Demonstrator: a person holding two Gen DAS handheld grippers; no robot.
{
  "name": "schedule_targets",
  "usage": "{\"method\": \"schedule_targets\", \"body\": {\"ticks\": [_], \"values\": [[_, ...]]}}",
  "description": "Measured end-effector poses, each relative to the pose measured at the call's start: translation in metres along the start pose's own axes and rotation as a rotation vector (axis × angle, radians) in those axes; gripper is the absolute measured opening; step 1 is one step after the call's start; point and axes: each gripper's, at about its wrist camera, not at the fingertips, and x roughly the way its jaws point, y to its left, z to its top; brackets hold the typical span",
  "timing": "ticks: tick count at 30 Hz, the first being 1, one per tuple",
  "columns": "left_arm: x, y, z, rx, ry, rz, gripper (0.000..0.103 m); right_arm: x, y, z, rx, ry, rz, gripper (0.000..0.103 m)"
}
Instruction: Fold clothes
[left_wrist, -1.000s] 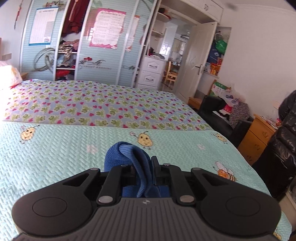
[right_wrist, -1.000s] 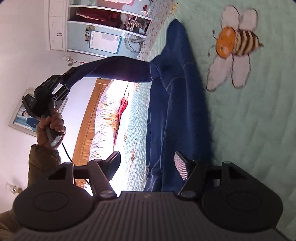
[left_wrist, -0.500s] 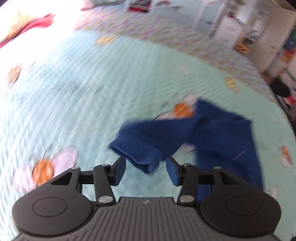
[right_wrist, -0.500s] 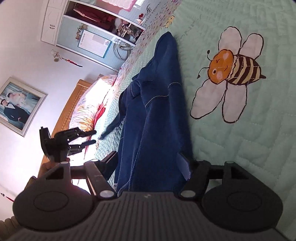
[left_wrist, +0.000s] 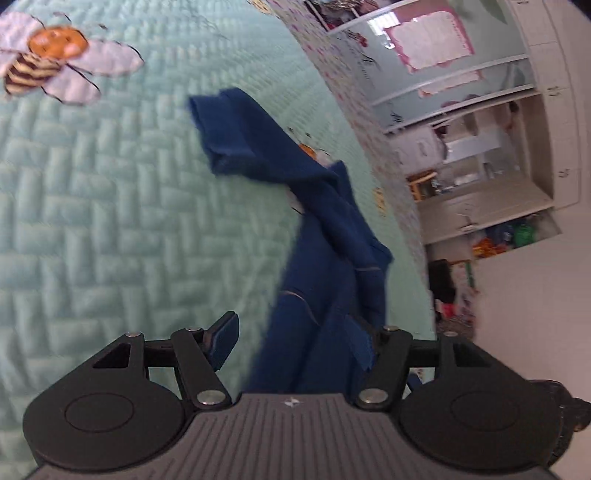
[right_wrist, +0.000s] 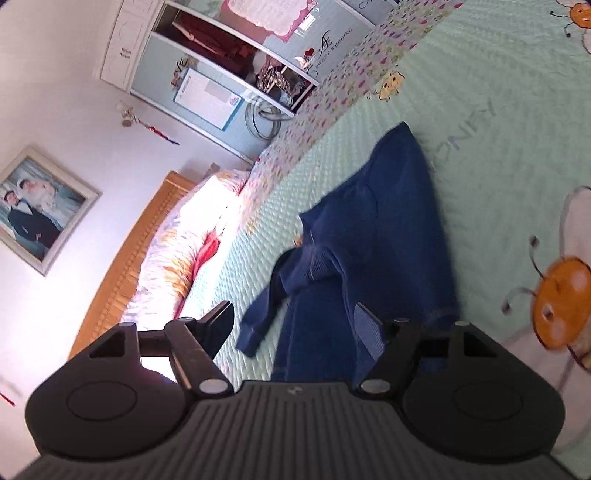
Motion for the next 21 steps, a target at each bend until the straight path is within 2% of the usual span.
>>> {"method": "schedule_targets", "body": {"ticks": [1,4,9,15,18,21], "values": [[0.005,0.000,-0.006,0.004,-0.003,-0.039,0.066,0.014,-0.002,0.012,0.016,-0.008,-0.004,0.073],[0.017,0.007,-0.013,0.044,0.001,-0.096,0.068,0.056,-0.008,0.038,0.046,0.007,-0.045,0.073],[0.028,0.024,-0.006,0.049,0.010,-0.176,0.068,0.104,-0.013,0.047,0.070,0.042,-0.103,0.073],[0.036,0.023,-0.003,0.113,0.026,-0.206,0.068,0.108,0.004,0.019,0.007,0.113,-0.054,0.075],[0.038,0.029,0.000,0.100,0.029,-0.241,0.068,0.108,0.008,0.003,-0.061,0.155,-0.105,0.075],[0.040,0.034,0.001,0.086,0.023,-0.274,0.068,0.108,0.013,-0.013,-0.169,0.162,-0.121,0.075]]}}
